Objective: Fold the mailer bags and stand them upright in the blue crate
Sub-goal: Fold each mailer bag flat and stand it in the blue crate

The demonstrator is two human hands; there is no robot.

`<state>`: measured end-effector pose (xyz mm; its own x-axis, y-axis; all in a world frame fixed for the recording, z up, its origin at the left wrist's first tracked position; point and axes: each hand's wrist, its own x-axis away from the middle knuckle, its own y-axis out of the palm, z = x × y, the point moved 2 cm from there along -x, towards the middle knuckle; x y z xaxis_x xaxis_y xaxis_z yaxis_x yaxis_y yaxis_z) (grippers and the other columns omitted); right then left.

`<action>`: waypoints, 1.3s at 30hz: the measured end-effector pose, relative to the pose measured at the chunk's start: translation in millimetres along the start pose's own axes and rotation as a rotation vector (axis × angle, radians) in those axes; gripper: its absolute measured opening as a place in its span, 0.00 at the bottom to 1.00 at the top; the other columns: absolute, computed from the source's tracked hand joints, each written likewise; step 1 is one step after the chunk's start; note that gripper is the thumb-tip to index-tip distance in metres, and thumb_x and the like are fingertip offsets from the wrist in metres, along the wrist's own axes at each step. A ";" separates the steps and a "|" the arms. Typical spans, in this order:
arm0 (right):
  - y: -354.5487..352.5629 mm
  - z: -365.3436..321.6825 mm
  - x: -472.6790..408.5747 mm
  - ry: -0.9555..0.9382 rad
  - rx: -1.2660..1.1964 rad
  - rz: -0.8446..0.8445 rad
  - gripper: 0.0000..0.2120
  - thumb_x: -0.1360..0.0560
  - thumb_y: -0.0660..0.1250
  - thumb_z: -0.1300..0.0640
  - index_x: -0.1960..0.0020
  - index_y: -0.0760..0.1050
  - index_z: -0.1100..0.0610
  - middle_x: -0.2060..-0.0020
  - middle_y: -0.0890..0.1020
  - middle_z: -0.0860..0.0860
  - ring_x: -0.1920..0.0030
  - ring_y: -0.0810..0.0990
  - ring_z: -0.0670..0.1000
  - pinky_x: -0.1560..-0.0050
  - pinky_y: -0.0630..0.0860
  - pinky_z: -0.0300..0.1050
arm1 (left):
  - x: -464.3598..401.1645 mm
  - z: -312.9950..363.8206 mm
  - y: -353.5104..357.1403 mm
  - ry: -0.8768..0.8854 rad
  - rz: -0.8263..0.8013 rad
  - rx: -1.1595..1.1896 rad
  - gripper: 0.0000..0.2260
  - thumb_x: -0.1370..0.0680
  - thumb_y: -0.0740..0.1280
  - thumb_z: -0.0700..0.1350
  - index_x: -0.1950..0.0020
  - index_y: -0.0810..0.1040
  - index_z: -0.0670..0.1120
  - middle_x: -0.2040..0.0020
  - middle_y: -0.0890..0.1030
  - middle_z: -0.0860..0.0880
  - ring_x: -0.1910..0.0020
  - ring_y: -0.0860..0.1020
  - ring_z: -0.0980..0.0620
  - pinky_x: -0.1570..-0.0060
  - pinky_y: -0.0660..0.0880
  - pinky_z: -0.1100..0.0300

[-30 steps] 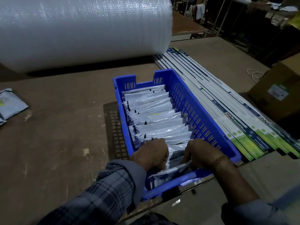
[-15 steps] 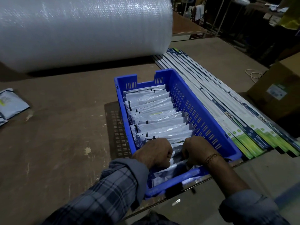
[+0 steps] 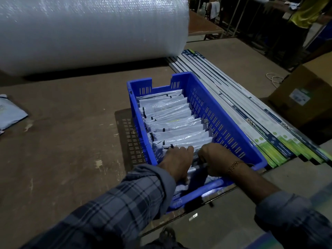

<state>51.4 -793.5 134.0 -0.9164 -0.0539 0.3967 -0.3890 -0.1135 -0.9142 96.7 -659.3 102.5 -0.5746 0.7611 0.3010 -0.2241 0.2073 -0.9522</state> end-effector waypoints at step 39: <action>-38.5 -16.1 2.2 0.065 -0.087 0.121 0.14 0.26 0.75 0.45 0.60 0.74 0.51 0.61 0.81 0.53 0.58 0.80 0.55 0.57 0.78 0.46 | 96.1 -105.1 -38.3 -0.330 0.880 0.295 0.19 0.21 0.70 0.63 0.37 0.78 0.53 0.39 0.77 0.51 0.42 0.76 0.47 0.43 0.71 0.49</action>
<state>62.8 -773.2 168.7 -0.9602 0.0031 0.2794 -0.2793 -0.0238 -0.9599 132.8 -529.5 162.5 -0.8111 0.3513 -0.4677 0.2277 -0.5469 -0.8057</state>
